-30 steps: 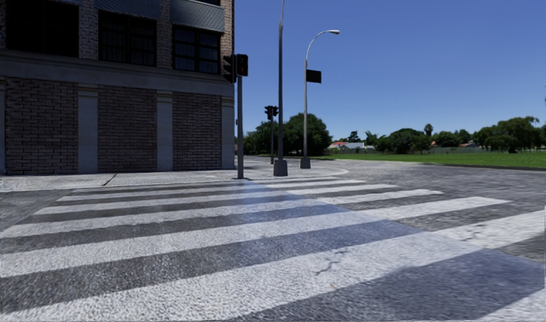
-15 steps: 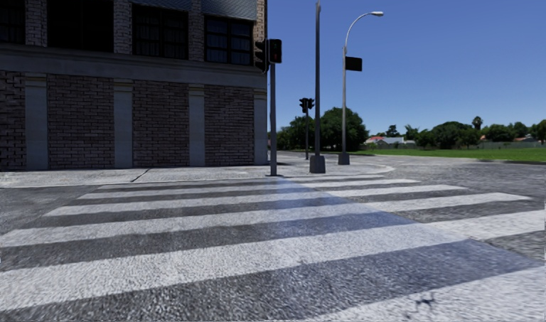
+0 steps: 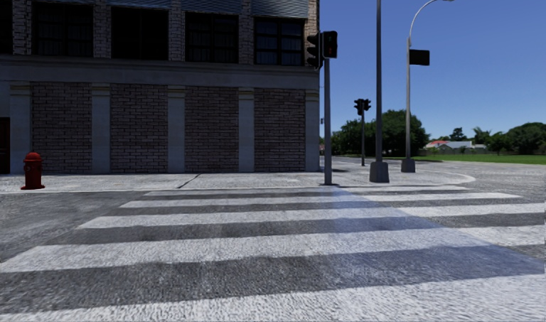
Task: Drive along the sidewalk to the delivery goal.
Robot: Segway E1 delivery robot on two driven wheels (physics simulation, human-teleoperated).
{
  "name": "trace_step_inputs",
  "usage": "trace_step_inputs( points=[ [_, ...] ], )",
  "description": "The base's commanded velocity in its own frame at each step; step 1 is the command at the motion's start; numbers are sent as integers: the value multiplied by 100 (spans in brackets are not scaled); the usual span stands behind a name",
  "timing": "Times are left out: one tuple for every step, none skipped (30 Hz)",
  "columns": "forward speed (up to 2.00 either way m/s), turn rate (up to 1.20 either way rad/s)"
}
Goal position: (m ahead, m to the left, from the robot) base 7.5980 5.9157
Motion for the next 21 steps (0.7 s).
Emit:
trace_step_inputs(
  points=[
    [141, 48],
    [141, 48],
    [142, 48],
    [142, 47],
    [143, 46],
    [143, 46],
    [144, 34],
    [144, 17],
    [145, 0],
    [145, 0],
    [145, 0],
    [145, 0],
    [145, 0],
    [145, 0],
    [145, 0],
    [145, 0],
    [145, 0],
    [162, 0],
    [200, 0],
    [200, 0],
    [200, 0]
  ],
)
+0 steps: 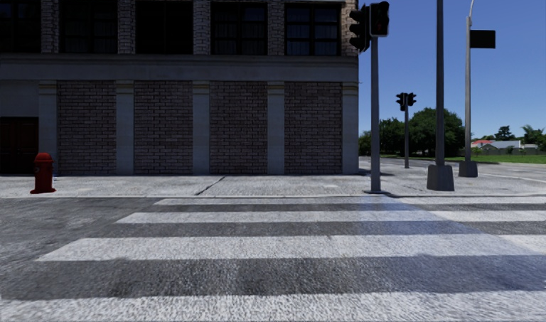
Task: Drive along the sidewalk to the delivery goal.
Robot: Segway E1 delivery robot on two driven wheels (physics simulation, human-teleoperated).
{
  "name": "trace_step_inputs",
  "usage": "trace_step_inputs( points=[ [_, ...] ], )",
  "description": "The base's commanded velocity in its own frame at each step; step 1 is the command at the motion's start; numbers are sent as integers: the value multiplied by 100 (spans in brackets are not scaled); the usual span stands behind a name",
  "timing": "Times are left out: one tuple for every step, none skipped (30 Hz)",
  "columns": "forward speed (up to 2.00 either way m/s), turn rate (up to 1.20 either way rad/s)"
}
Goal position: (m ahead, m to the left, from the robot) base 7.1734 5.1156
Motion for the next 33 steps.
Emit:
trace_step_inputs(
  points=[
    [200, 0],
    [200, 0],
    [200, 0],
    [200, 0],
    [200, 0],
    [200, 0],
    [200, 0],
    [200, 0],
    [200, 0],
    [200, 0],
    [200, 0],
    [200, 0],
    [200, 0],
    [200, 0],
    [200, 0],
    [200, 0],
    [200, 0],
    [200, 0],
    [200, 0],
    [200, 0],
    [200, 0],
    [200, 0],
    [200, 0],
    [200, 0],
    [200, 0],
    [200, 0],
    [200, 0],
    [200, 0],
    [200, 0],
    [200, 0],
    [200, 0],
    [200, 0],
    [200, 0]
  ],
)
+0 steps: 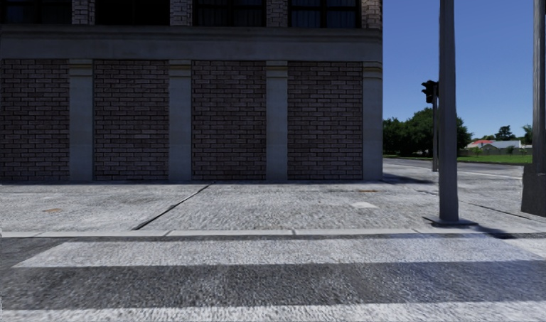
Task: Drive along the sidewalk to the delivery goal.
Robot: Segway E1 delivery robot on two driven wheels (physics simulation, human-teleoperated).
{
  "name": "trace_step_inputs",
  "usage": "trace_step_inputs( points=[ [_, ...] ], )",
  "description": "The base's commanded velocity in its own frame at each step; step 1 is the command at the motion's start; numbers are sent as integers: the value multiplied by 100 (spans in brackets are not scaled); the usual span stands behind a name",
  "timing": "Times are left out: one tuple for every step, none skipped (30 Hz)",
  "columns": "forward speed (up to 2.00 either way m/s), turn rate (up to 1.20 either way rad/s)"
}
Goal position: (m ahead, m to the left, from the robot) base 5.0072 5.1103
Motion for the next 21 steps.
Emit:
trace_step_inputs(
  points=[
    [200, 0],
    [200, 0],
    [200, 0],
    [200, 0],
    [200, 0],
    [200, 0],
    [200, 0],
    [200, 0],
    [200, 0],
    [200, 0],
    [200, 0],
    [200, 0],
    [200, 0],
    [200, 0],
    [200, 0],
    [200, 0],
    [200, 0],
    [200, 0],
    [200, 0],
    [200, 0],
    [200, 0]
  ],
)
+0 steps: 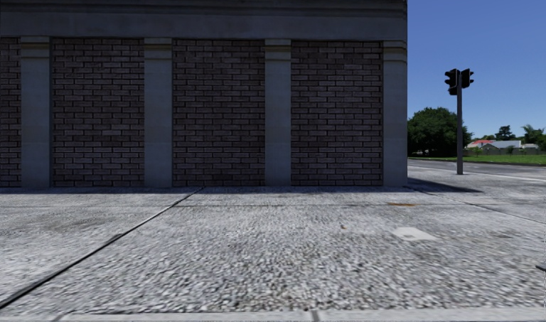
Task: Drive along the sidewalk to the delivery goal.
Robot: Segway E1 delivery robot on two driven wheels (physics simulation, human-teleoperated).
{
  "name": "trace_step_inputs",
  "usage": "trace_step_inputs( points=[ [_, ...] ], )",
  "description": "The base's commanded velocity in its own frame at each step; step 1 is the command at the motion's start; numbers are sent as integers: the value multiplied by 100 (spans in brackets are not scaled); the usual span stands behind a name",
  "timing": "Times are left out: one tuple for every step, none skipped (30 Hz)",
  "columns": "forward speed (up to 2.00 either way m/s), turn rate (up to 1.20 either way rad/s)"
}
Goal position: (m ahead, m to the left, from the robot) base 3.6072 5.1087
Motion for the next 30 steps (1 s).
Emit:
trace_step_inputs(
  points=[
    [200, 0],
    [200, 3],
    [200, 13],
    [200, 13],
    [196, 18],
    [185, 29],
    [173, 35],
    [173, 35],
    [161, 40],
    [146, 47],
    [139, 49],
    [138, 49],
    [138, 49],
    [137, 50],
    [137, 50],
    [137, 50],
    [137, 50],
    [137, 50],
    [137, 49],
    [136, 48],
    [134, 48],
    [134, 48],
    [133, 48],
    [132, 48],
    [132, 48],
    [132, 48],
    [132, 48],
    [132, 48],
    [132, 48],
    [132, 48]
  ],
)
